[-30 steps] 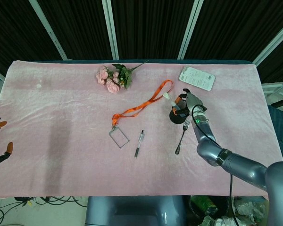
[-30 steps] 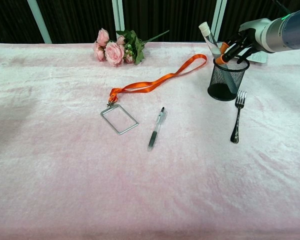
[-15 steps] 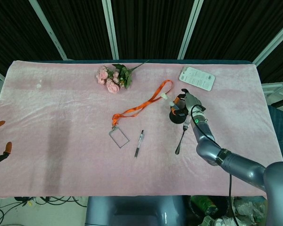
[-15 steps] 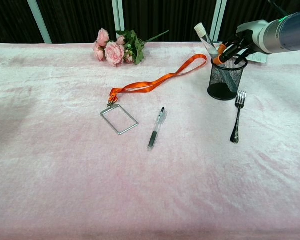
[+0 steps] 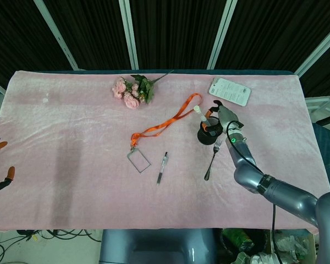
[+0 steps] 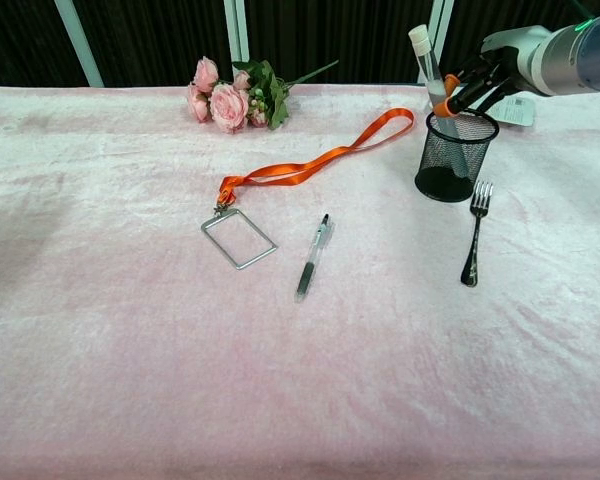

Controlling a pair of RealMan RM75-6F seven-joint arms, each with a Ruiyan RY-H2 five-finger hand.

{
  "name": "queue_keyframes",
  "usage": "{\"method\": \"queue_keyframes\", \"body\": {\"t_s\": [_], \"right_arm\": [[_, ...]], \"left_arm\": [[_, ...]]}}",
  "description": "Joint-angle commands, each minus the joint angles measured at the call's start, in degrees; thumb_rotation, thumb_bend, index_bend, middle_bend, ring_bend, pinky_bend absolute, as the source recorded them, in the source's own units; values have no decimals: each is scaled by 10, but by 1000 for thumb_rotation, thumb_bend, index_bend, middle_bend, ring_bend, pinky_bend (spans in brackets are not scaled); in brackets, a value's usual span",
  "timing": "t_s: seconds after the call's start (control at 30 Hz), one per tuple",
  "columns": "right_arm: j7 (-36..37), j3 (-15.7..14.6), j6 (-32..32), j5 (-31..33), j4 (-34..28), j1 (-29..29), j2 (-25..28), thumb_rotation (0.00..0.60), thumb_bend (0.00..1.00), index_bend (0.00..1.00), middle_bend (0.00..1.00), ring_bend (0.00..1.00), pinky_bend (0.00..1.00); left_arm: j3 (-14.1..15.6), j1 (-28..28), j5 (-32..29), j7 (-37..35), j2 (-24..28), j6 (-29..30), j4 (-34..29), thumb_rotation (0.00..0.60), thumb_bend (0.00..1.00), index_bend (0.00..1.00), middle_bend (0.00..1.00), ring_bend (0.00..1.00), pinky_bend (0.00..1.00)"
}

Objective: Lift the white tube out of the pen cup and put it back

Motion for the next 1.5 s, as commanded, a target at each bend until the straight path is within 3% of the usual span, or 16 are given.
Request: {"method": "queue_keyframes", "body": {"t_s": [0.03,0.3,0.47,0.63,0.97,1.03,1.17,1.27,1.33,1.37,1.5], "right_arm": [[1,-3,0,-21,-10,-6,11,600,338,606,54,119,193],[-6,-8,15,-81,-60,-14,46,600,339,607,53,119,194],[8,6,34,-116,-116,-25,76,600,339,606,53,120,193],[64,47,34,-136,-169,-45,110,600,339,606,53,122,193],[266,179,-89,-190,-257,-126,204,600,344,606,53,126,193],[324,227,-122,-212,-280,-158,222,600,344,606,54,126,193],[460,370,-180,-270,-319,-253,222,600,343,606,53,127,193],[553,498,-228,-329,-340,-340,179,600,329,606,53,126,194],[612,604,-237,-366,-356,-410,117,600,322,612,53,126,193],[632,640,-251,-397,-363,-437,78,600,322,617,53,126,193],[644,704,-336,-463,-353,-470,-3,600,322,624,54,126,193]], "left_arm": [[1,0,-1,0,2,-2,-2,600,387,177,111,5,70],[1,2,0,-2,5,-2,-6,600,388,176,110,5,71],[3,2,2,-3,6,-3,-8,600,387,175,109,5,71],[3,3,3,-3,7,-2,-10,600,387,175,109,5,72],[2,6,3,-9,11,2,-14,600,387,174,109,5,74],[3,7,3,-10,12,2,-15,600,387,174,109,5,74],[3,9,3,-10,14,3,-18,600,387,174,109,6,74],[3,11,2,-11,16,5,-20,600,387,174,109,5,74],[4,11,2,-11,16,4,-23,600,387,174,109,5,74],[5,12,2,-11,17,3,-25,600,387,174,109,5,74],[4,13,4,-11,17,6,-28,600,388,172,106,5,75]]}}
